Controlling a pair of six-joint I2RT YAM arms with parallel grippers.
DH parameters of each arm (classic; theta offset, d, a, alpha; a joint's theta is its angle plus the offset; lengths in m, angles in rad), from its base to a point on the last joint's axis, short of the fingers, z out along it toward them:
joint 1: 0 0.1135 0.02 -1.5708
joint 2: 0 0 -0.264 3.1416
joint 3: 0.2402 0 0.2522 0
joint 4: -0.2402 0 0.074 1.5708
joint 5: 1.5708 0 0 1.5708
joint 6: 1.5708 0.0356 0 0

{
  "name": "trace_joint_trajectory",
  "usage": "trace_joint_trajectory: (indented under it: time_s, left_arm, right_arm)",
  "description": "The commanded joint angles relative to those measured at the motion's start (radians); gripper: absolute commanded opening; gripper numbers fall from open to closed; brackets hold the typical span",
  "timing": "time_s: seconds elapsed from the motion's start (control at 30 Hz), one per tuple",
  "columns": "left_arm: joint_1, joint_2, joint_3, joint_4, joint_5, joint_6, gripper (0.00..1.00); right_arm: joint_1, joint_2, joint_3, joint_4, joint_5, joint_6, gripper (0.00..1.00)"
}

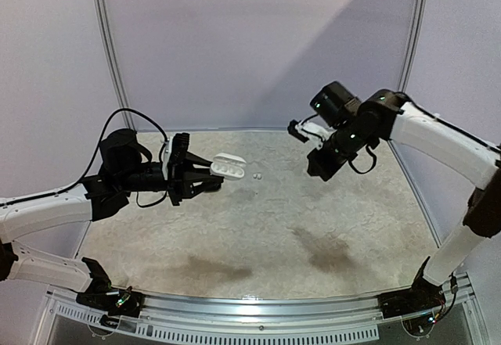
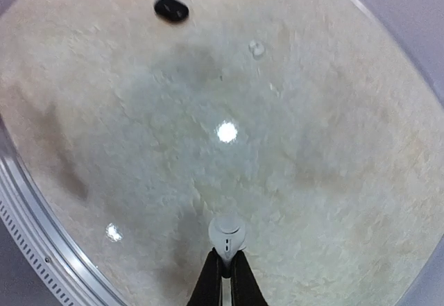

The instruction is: Insert the wireless bluetooth earbuds into the charging case

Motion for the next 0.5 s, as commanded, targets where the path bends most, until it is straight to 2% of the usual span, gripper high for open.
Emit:
trace_joint_trajectory:
  time_s: [0.0, 0.23, 0.47]
  left_arm:
    - [-0.023, 0.039, 0.032, 0.029, 0.096, 0.060, 0.00]
    - [-0.039, 0.074, 0.073, -0.001, 0.113, 0.046, 0.00]
    - [-0.052, 0.071, 0.090, -0.053, 0.081, 0.028, 0.00]
  right_arm:
    - [0.110, -0.099, 0.088, 0.059, 0.051, -0.076, 0.00]
    - [0.311, -0.095, 0.242, 0.152, 0.058, -0.196, 0.00]
    - [0.417, 0.074, 0.466, 0.044, 0.014, -0.295, 0.00]
